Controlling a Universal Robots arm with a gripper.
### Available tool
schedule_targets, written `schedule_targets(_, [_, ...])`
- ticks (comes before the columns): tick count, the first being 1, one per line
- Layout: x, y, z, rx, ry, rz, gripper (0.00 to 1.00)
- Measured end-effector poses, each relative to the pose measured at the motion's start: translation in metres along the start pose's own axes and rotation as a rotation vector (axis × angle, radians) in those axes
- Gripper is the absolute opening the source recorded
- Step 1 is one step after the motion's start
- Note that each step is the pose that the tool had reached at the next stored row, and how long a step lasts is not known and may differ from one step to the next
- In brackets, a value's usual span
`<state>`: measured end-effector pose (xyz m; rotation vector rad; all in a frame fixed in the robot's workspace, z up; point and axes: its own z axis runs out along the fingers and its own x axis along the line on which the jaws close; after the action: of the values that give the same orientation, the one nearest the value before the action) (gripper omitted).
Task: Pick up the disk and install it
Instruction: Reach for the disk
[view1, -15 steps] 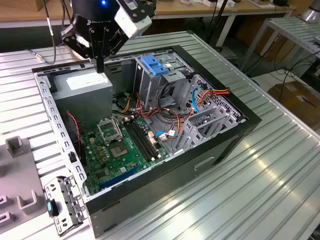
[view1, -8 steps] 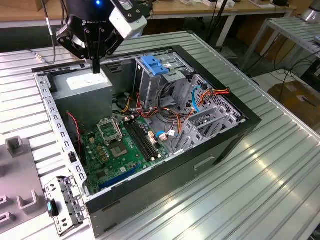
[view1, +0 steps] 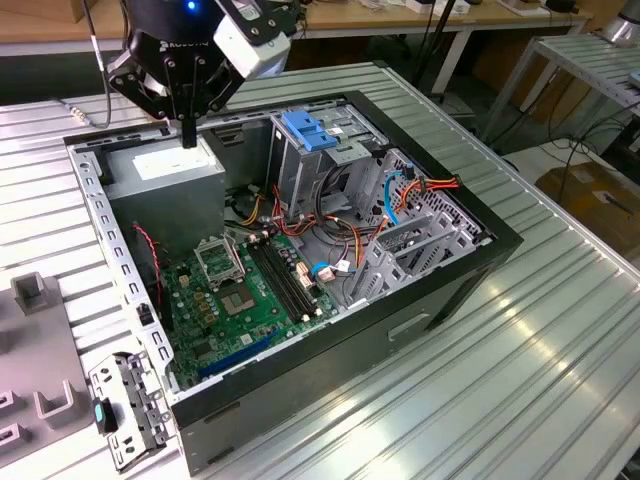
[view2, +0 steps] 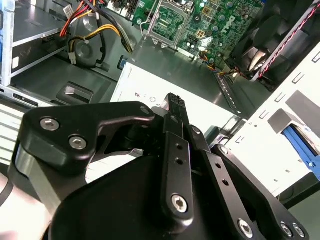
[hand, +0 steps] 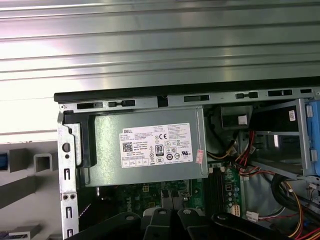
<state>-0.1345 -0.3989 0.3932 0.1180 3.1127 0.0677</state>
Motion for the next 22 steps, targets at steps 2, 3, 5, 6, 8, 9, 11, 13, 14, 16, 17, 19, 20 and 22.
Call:
schedule_targets(2, [0.0006,-0.0001,0.0,0.0001,0.0001,0.0,0.11])
schedule_targets(3, [0.0012,-0.0001,0.0,0.0001,0.0001,0.0,0.11])
schedule_targets(5, [0.002,-0.0002,0.0,0.0001,0.0002,0.0,0.11])
schedule_targets(6, [0.0027,-0.0002,0.0,0.0001,0.0002,0.0,0.11])
schedule_targets(8, [0.0032,-0.0003,0.0001,0.0001,0.0003,0.0,0.11])
schedule_targets(9, [0.0035,-0.0003,0.0001,0.0001,0.0003,0.0,0.11])
schedule_targets(11, [0.0041,-0.0003,0.0001,0.0001,0.0004,0.0,0.11])
schedule_targets(13, [0.0048,-0.0004,0.0001,0.0001,0.0004,0.0,0.11])
schedule_targets(14, [0.0051,-0.0004,0.0001,0.0001,0.0005,0.0,0.11])
schedule_targets(16, [0.0058,-0.0005,0.0002,0.0001,0.0006,0.0,0.11])
schedule_targets(17, [0.006,-0.0005,0.0001,0.0002,0.0006,0.0,0.11])
schedule_targets(19, [0.0066,-0.0005,0.0002,0.0001,0.0006,0.0,0.11])
schedule_targets(20, [0.0069,-0.0006,0.0002,0.0001,0.0006,0.0,0.11])
schedule_targets(22, [0.0073,-0.0006,0.0002,0.0001,0.0007,0.0,0.11])
